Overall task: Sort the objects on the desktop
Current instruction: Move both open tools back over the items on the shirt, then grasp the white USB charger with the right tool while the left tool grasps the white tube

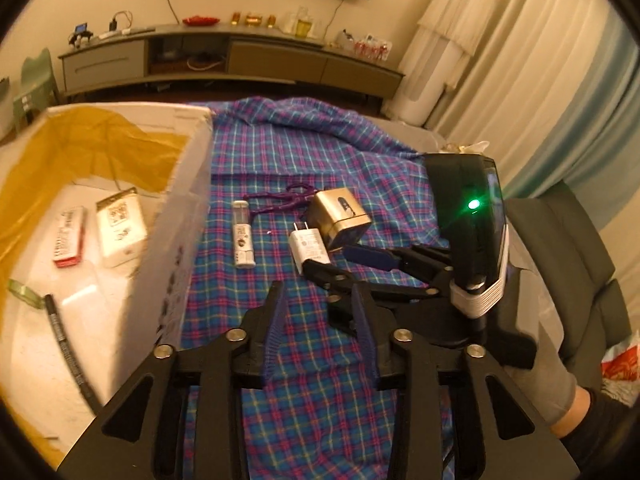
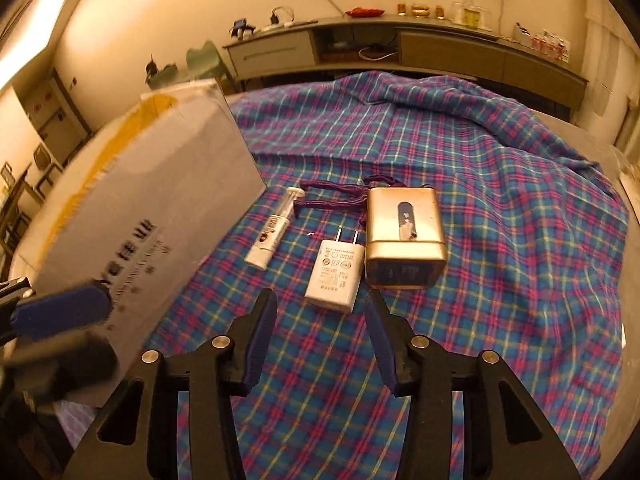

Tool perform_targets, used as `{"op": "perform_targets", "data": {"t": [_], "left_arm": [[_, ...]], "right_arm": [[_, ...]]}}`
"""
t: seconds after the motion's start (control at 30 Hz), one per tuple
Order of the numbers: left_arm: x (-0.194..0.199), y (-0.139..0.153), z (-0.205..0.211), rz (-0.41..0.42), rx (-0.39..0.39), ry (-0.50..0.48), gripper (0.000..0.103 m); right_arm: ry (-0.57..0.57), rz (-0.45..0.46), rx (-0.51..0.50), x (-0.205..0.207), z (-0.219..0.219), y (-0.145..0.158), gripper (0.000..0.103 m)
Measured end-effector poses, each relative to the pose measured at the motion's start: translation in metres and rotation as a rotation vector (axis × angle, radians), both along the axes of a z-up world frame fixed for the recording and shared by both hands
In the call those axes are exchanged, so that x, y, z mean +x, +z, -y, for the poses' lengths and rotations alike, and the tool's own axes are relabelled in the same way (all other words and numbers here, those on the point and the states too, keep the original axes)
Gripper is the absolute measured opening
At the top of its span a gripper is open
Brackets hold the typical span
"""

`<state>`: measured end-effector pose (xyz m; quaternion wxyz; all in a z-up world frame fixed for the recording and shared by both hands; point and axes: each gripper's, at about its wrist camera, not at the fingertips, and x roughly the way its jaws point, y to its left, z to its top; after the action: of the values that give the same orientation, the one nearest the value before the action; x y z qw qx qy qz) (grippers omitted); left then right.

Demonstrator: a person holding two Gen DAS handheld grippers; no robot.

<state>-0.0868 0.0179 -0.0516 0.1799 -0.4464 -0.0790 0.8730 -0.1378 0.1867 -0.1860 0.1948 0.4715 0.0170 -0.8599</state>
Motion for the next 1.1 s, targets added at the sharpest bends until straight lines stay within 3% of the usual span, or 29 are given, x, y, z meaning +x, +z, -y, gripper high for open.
{"op": "perform_targets", "data": {"t": [0.07, 0.17, 0.67, 0.73, 0.8, 1.1], "left_arm": [[-0.01, -0.008, -0.004, 0.021, -0.019, 0.009, 0.039], [-0.027, -0.019, -0.003, 0.039, -0.055, 0.053, 0.039], [-0.091, -0.082, -0.015, 0.118, -0.198, 0.189, 0.04], [-0.092, -0.082, -0.011, 0.091, -0.199, 0.194, 0.036], [-0.091, -0.081, -0.011, 0.081, -0.216, 0.204, 0.02], [-0.076, -0.07, -0.011, 0.096, -0.178, 0.208, 0.02]], "right_arm": [[0.016, 0.01, 0.01, -0.008, 0.003, -0.01, 0.047], [0.014, 0.033, 0.019, -0.018, 0.001, -0.025, 0.033], [-0.029, 0.063, -0.068, 0.018, -0.066, 0.005, 0.031], [-0.025, 0.067, -0.083, 0.021, -0.068, 0.007, 0.031], [-0.016, 0.063, -0.09, 0.026, -0.068, 0.011, 0.031], [0.009, 0.038, -0.105, 0.034, -0.065, 0.023, 0.031]]}}
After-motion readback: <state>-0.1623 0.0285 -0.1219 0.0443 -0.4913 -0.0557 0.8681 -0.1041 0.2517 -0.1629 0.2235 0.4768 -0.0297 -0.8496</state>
